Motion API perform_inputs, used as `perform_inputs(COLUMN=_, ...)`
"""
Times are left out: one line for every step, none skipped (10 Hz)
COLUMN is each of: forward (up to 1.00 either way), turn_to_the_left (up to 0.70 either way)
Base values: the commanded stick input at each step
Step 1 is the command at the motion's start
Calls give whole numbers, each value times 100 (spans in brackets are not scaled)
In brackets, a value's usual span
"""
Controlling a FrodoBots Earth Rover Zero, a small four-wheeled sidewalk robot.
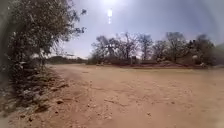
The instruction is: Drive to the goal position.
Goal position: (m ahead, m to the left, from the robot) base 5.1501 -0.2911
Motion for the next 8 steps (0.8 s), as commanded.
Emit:
perform_inputs(forward=1, turn_to_the_left=0)
perform_inputs(forward=3, turn_to_the_left=0)
perform_inputs(forward=17, turn_to_the_left=0)
perform_inputs(forward=55, turn_to_the_left=0)
perform_inputs(forward=85, turn_to_the_left=0)
perform_inputs(forward=85, turn_to_the_left=0)
perform_inputs(forward=85, turn_to_the_left=0)
perform_inputs(forward=85, turn_to_the_left=0)
